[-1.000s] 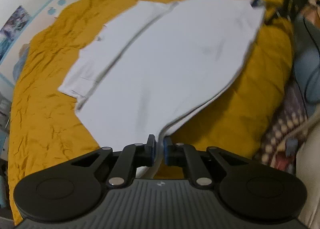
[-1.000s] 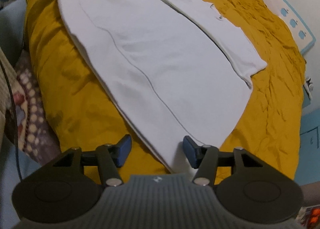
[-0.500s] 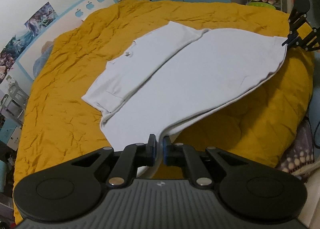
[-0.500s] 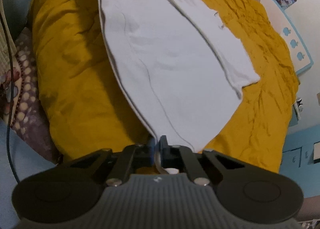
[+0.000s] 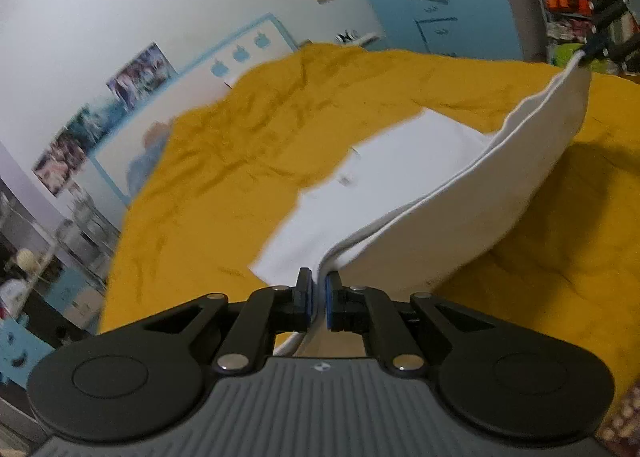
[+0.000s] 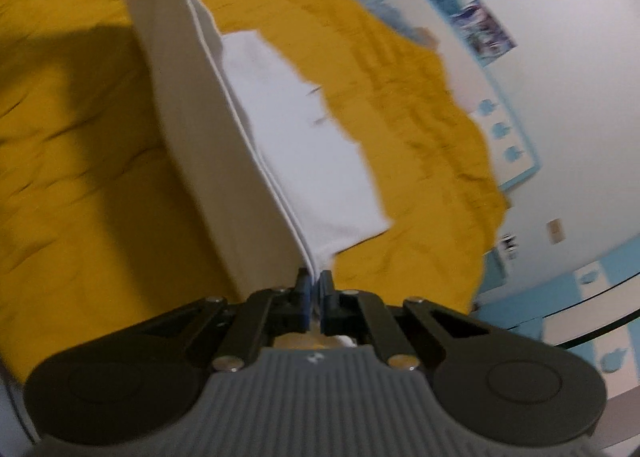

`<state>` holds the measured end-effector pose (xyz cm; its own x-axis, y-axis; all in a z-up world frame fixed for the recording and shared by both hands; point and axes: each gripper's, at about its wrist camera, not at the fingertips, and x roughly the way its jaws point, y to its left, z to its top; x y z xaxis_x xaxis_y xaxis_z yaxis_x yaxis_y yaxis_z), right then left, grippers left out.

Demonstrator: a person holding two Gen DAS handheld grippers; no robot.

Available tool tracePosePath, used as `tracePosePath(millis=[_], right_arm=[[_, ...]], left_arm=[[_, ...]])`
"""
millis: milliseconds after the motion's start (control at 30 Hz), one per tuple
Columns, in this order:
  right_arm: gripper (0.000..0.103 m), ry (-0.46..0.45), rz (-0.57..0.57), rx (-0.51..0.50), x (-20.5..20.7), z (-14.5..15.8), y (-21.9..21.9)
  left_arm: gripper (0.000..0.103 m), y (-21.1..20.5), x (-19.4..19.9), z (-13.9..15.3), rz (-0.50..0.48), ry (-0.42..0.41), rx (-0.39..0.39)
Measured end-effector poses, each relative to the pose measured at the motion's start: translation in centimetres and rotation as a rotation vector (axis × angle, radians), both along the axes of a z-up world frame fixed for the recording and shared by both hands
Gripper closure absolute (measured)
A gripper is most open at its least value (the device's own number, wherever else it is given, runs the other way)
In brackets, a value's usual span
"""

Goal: Fold small clothes
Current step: 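Grasp the hem with the left gripper while the right gripper grasps it too, lifting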

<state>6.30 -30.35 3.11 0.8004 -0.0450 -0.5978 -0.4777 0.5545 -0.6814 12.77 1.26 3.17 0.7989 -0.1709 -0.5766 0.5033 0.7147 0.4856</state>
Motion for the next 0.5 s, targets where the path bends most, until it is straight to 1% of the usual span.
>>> tracePosePath(millis=[100,167,300,400,500], right_arm=[[0.103,-0.064,-0.011,-0.022,3.5,2.3,0.1],[0.103,-0.088,-0.018,-0.033,5.8,3.4,0.1],[0.103,-0.112,-0.040,-0.029,11.7,5.3,-0.1],[0.103,-0.113,-0.057,-0.014,16.2,5.5,-0.2],[0.103,-0.096,-0.076,0.009,21.4,4.6,-0.5]], left_arm=[[0.097,-0.5,3.0,1.5,0.008,-0.038,0.011],[0.096,-0.7,5.2,2.3,0.014,-0.053,0.014],[0.097,-1.1,10.2,3.3,0.036,-0.046,0.015],[0.097,-1.4,14.1,3.1,0.047,-0.034,0.016],[0.097,-1.3,18.0,2.2,0.060,-0.001,0.008]])
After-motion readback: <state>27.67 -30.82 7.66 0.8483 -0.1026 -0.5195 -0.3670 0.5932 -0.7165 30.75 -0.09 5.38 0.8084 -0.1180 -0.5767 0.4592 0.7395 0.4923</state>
